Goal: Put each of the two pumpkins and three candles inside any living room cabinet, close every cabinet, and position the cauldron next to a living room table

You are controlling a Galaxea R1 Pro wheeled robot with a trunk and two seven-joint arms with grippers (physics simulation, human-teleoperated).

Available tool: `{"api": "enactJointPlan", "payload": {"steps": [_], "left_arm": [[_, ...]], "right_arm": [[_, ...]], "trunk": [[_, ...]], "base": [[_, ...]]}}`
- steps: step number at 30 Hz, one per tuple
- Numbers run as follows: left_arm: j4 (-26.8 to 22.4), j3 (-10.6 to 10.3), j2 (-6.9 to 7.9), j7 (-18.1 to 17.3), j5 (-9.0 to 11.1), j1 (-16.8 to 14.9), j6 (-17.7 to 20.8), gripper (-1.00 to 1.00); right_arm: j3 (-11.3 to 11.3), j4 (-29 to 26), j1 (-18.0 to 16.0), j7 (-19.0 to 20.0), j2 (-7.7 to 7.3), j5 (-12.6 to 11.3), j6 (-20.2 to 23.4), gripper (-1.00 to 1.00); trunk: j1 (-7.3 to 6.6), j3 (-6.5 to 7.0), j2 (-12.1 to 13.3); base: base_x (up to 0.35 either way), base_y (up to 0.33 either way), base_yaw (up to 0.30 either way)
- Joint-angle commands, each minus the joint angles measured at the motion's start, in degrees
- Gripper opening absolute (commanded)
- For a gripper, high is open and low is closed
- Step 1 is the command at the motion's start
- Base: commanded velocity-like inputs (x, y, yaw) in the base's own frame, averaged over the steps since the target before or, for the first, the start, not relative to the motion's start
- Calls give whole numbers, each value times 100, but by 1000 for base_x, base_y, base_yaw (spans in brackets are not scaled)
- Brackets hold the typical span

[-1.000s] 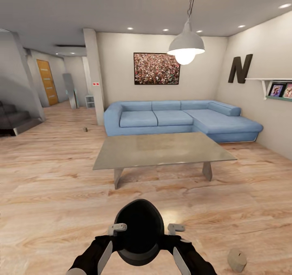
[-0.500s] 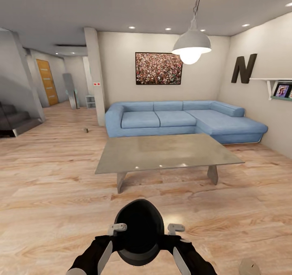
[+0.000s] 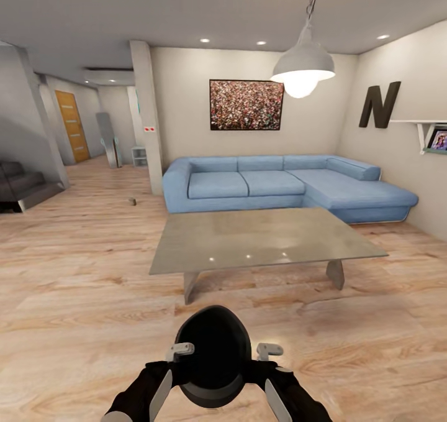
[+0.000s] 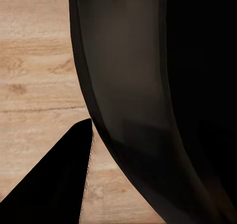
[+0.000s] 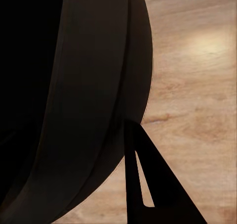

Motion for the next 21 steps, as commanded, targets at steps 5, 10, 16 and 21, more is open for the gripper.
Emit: {"api": "enactJointPlan", "payload": {"steps": [5,10,16,21], "left_arm": [[14,-40,-6,-13,166,1,-9,-100],[14,-40,-6,-13,166,1,-9,-100],[13,-40,-6,-13,166,1,-9,-100],[12,-40,-6,-13,166,1,-9,-100]], "right_arm": [[4,-14,-2,18,3,2,-278,-100],[12,-14,-2,18,3,2,-267,-100],[5,-20,-2,28,3,2,-279,-100],[4,-28,-2,35,3,2,-282,-100]], "trunk": [[0,1,0],[0,11,0],[0,19,0],[0,20,0]], "base": [[164,117,3],[125,94,117],[95,39,77],[75,3,12]]}}
